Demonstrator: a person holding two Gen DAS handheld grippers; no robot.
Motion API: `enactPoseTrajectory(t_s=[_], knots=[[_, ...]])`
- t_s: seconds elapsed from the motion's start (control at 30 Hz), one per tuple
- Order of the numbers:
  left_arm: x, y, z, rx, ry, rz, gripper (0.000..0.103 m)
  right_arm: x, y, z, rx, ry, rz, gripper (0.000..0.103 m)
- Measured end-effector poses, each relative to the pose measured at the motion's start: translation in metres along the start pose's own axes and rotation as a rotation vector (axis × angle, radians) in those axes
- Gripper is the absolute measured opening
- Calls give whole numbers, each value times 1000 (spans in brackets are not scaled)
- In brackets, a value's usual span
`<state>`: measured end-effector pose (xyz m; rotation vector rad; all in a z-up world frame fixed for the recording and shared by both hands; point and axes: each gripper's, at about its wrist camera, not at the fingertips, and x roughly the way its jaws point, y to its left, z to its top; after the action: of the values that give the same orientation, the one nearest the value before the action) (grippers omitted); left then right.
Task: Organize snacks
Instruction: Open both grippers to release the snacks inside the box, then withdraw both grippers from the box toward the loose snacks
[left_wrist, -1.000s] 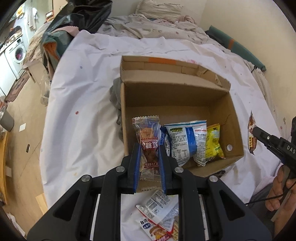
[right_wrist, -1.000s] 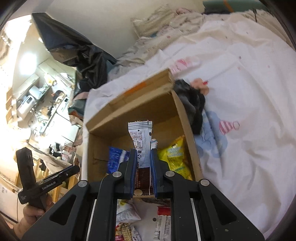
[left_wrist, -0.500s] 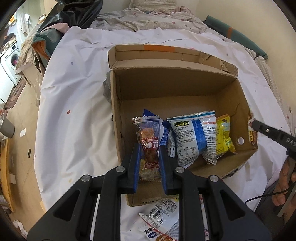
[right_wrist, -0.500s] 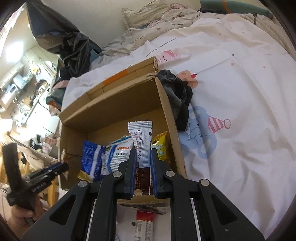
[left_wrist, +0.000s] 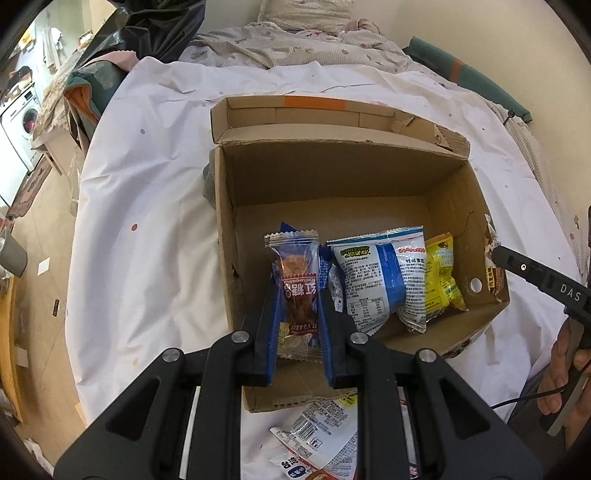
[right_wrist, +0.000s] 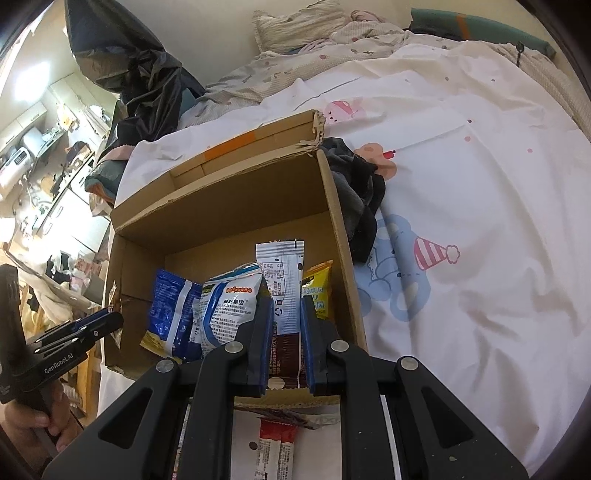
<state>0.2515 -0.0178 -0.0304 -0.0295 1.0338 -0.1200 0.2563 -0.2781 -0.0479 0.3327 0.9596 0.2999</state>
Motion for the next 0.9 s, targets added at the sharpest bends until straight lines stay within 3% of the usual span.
enactPoseTrajectory(t_s=[0.2,0.23,0.27,0.3,0.37,0.4,0.47,0.9], knots=[[-5,-1,1,3,-4,-35,19,-10,1,4,2,-61,-7,21],[-7,-2,1,-1,-10,-56,25,-9,1,4,-2,-61,-14,24],[-9,-2,1,-3,-18,-61,37,-9,2,4,-8,-60,-22,32],[-13,-2,1,-4,-37,-52,45,-9,2,4,-10,-61,-20,52],[-18,-2,1,-9,-61,-39,75,-13,3,3,-7,-90,-19,80],[-20,-2,1,-11,-73,-37,79,-15,3,3,-8,-107,-19,83],[-22,-2,1,-8,-85,-34,86,-19,5,3,-16,-120,-4,85],[-29,5,1,-44,-116,-25,86,-18,2,2,7,-113,2,86]])
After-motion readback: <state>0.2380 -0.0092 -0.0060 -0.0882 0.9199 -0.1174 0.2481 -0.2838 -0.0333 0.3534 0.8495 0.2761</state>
